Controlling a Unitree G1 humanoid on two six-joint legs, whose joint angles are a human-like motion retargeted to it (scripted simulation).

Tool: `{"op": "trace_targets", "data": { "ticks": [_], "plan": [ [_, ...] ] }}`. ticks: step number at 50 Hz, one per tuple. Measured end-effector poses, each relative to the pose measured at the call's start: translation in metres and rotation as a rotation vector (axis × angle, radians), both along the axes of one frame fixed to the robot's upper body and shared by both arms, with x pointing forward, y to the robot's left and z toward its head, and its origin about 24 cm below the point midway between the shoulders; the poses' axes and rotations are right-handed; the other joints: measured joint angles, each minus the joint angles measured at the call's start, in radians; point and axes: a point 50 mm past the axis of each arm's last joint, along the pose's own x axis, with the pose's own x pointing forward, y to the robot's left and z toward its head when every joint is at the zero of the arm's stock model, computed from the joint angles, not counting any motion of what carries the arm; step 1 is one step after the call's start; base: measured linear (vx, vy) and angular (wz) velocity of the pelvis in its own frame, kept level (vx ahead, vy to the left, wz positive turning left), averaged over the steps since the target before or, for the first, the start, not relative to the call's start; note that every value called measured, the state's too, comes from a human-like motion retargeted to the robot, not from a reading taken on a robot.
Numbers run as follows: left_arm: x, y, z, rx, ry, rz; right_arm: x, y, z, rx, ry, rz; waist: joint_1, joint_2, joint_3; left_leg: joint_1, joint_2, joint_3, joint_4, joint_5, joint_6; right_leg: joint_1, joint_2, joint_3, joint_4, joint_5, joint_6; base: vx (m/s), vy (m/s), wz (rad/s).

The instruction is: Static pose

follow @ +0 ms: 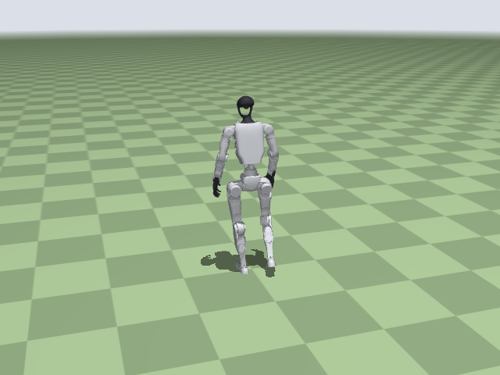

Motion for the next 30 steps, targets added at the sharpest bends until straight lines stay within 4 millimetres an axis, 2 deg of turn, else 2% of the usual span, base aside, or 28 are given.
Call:
{"op": "trace_targets", "data": {
  "ticks": [3,7,10,13,17,20,22,25,30],
  "plan": [
    [0.015,0.0,0.01,-0.003,-0.068,-0.002,0.017,0.005,0.012,0.017,-0.082,-0.011,-0.066,0.002,0.015,0.082,0.0,-0.038,-0.03,-0.052,-0.002,-0.087,-0.004,-0.015,-0.201,0.019,0.038,0.68,0.0,0.58],
    [0.022,-0.003,0.017,-0.002,-0.118,-0.035,0.028,0.011,0.02,0.025,-0.135,-0.026,-0.131,-0.004,0.029,0.192,-0.003,-0.074,-0.046,-0.134,-0.007,-0.142,-0.005,-0.001,-0.559,0.128,0.126,0.68,-0.07,0.41],
    [0.021,-0.004,0.016,0.006,-0.121,-0.063,0.029,0.013,0.02,0.014,-0.139,-0.031,-0.163,-0.01,0.031,0.265,0.0,-0.086,-0.033,-0.201,-0.02,-0.17,-0.015,0.008,-0.764,0.201,0.183,0.67,-0.14,0.23],
    [0.013,-0.005,0.01,0.022,-0.089,-0.079,0.022,0.011,0.013,-0.006,-0.105,-0.04,-0.185,-0.011,0.025,0.318,0.013,-0.078,0.003,-0.245,-0.037,-0.186,-0.024,0.001,-0.809,0.267,0.203,0.68,-0.19,0.15],
    [0.001,-0.004,0.001,0.025,-0.028,-0.05,0.013,0.005,0.004,-0.031,-0.031,-0.064,-0.199,0.001,0.023,0.332,0.044,-0.068,0.106,-0.215,-0.073,-0.209,-0.014,0.002,-0.705,0.351,0.179,0.7,-0.23,-0.05],
    [-0.017,-0.004,-0.01,0.014,0.037,0.002,-0.003,0.0,-0.007,-0.041,0.04,-0.082,-0.198,0.015,0.013,0.296,0.077,-0.062,0.257,-0.059,-0.124,-0.208,0.024,0.016,-0.644,0.366,0.139,0.71,-0.25,-0.35],
    [-0.027,-0.003,-0.015,0.009,0.071,0.03,-0.013,-0.003,-0.012,-0.039,0.077,-0.093,-0.19,0.011,0.01,0.239,0.102,-0.03,0.406,0.04,-0.134,-0.186,0.051,0.038,-0.631,0.34,0.112,0.71,-0.24,-0.48],
    [-0.032,0.001,-0.017,0.004,0.089,0.054,-0.023,-0.007,-0.017,-0.032,0.11,-0.111,-0.165,-0.01,0.01,0.122,0.143,0.041,0.638,0.11,-0.102,-0.131,0.082,0.064,-0.639,0.285,0.084,0.7,-0.22,-0.56],
    [-0.019,0.007,-0.008,-0.003,0.033,0.068,-0.032,-0.015,-0.019,-0.024,0.128,-0.153,-0.102,-0.049,0.01,-0.063,0.183,0.143,0.822,-0.021,-0.012,-0.007,0.113,0.091,-0.699,0.195,0.073,0.68,-0.19,-0.59]
  ]
}}
